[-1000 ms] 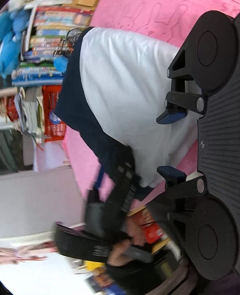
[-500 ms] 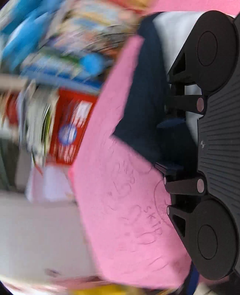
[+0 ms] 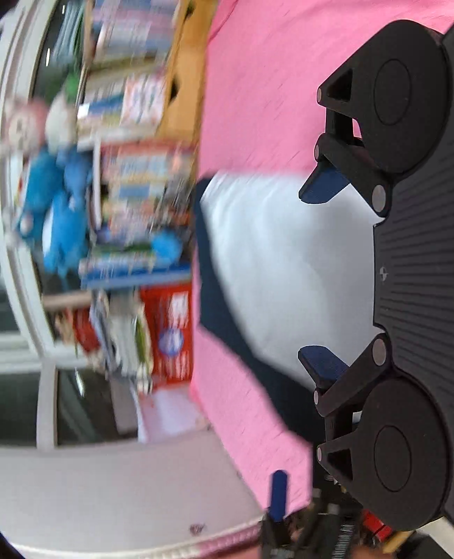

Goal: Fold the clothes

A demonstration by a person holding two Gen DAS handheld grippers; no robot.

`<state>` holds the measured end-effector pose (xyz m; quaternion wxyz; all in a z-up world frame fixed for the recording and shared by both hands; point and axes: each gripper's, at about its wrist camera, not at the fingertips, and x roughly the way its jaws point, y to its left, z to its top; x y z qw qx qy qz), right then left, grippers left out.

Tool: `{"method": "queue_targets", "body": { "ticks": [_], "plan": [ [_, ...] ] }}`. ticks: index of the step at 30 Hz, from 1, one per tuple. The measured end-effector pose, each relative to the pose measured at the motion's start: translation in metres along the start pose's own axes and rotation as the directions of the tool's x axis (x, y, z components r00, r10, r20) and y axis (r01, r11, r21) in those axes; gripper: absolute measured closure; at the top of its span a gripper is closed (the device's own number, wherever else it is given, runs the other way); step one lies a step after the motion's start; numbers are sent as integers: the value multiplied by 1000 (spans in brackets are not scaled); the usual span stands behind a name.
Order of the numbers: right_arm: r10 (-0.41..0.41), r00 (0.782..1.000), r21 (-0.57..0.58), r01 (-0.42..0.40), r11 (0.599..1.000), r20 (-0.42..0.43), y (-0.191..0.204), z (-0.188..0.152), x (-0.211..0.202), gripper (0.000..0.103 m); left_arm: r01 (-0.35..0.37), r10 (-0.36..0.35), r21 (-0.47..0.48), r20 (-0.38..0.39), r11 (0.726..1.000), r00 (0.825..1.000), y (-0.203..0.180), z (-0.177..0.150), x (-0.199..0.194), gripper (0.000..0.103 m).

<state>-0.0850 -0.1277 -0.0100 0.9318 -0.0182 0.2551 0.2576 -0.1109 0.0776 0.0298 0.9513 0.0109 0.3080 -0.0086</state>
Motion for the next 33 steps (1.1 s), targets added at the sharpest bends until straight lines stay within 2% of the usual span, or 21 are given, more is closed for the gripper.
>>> {"method": "queue_targets", "body": {
  "ticks": [3,7,10,14,23,33],
  "plan": [
    [-72,997,23,73,997,-12,3,-26,-19,12,-17,18,28,-49,999,999,-22,-3,6,3],
    [-102,995,12,102,995,-14,10,-43,-35,12,-32,34,23,-79,999,996,-35,-9,1,3],
    [-114,993,-16,114,993,2,17,-45,-48,8,-32,33,21,-71,999,997,-38,-12,-10,0],
    [-96,995,-32,97,995,25,21,-45,-58,4,-35,36,22,-65,999,997,-42,-12,-19,0],
    [-99,995,-14,99,995,-10,22,-52,-53,4,-54,52,-8,-132,999,990,-41,-19,-6,0],
    [-90,996,15,90,996,-29,23,-54,-51,4,-43,38,-31,-140,999,989,-38,-21,-8,0]
  ]
}}
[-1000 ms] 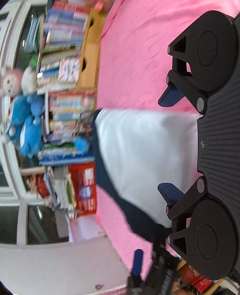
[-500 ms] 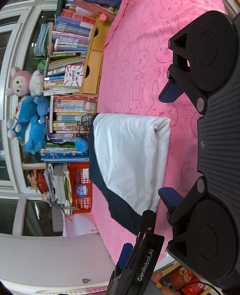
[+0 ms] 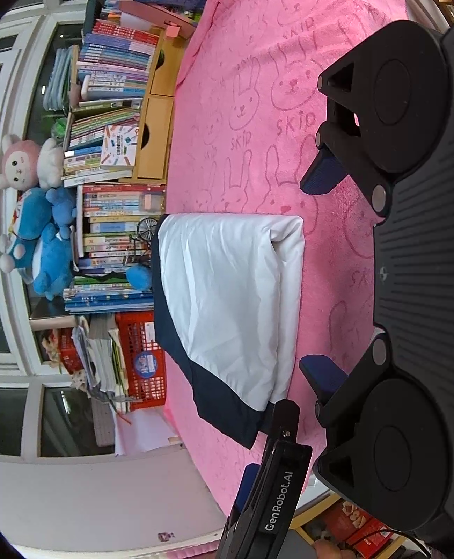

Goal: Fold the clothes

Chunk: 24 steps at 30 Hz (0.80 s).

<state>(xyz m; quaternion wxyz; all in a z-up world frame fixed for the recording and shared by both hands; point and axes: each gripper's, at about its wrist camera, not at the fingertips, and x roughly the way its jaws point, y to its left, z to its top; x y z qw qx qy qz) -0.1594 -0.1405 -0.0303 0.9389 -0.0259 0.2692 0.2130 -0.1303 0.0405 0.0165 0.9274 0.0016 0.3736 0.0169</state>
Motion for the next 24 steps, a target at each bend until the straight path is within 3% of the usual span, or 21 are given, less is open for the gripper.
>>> {"method": "queue_targets", "body": {
  "ticks": [24],
  "plan": [
    [10,1000,-22,-10,1000,-13,10,-3,1,2,-6,5,-38,-27,999,1000,4,-4,3,0]
  ]
}}
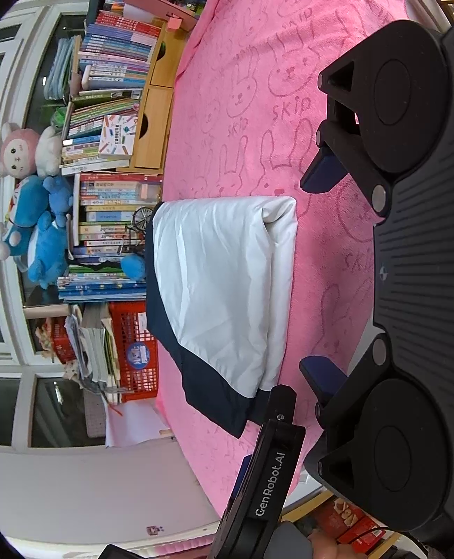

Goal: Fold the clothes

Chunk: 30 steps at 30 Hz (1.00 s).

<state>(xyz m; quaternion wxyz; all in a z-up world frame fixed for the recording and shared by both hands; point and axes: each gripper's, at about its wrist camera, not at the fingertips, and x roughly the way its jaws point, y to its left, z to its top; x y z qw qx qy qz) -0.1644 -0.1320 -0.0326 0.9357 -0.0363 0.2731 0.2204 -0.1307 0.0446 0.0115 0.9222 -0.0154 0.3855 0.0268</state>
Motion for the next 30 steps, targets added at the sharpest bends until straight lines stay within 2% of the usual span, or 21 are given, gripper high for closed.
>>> {"method": "queue_targets", "body": {
  "ticks": [30],
  "plan": [
    [4,1000,-6,-4,1000,-26,3,-3,3,1,-7,6,23,21,1000,1000,0,-4,-1,0]
  ]
}}
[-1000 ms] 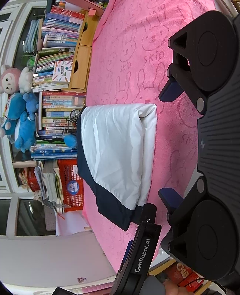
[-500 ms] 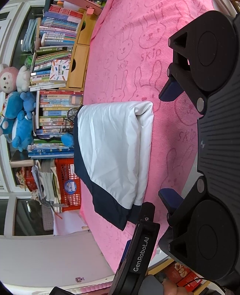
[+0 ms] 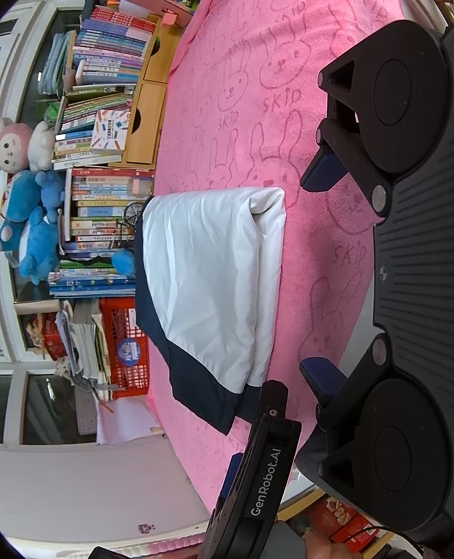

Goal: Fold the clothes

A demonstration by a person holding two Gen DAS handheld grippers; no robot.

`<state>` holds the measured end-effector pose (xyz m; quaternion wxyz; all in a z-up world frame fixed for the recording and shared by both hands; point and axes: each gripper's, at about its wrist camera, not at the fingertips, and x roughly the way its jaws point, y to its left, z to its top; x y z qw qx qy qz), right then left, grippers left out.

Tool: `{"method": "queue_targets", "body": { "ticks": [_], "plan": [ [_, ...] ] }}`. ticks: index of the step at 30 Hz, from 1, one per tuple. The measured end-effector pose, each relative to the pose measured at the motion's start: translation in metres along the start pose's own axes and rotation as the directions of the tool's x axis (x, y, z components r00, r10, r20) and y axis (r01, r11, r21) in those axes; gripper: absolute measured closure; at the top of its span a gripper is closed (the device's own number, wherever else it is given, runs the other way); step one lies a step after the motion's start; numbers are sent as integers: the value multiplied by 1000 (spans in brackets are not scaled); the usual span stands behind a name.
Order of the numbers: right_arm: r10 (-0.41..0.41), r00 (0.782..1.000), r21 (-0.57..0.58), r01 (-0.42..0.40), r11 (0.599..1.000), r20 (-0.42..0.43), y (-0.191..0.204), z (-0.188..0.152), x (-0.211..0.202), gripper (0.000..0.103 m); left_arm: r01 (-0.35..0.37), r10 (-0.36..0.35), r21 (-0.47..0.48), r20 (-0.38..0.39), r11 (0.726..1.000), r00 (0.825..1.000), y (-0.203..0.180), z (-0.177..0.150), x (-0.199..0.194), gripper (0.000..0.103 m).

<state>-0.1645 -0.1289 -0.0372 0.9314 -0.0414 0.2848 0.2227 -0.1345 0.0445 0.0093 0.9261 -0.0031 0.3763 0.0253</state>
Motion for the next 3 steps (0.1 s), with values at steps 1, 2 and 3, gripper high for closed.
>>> {"method": "queue_targets", "body": {
  "ticks": [1,2,3],
  "plan": [
    [0,1000,0,0,1000,-1,0,0,0,1,1,-1,1,0,1000,1000,0,0,0,0],
    [0,1000,0,0,1000,-1,0,-1,0,1,0,0,3,0,1000,1000,-1,0,0,0],
    [0,1000,-1,0,1000,-2,0,-1,0,1,-4,4,6,0,1000,1000,-1,0,-1,0]
  ]
}}
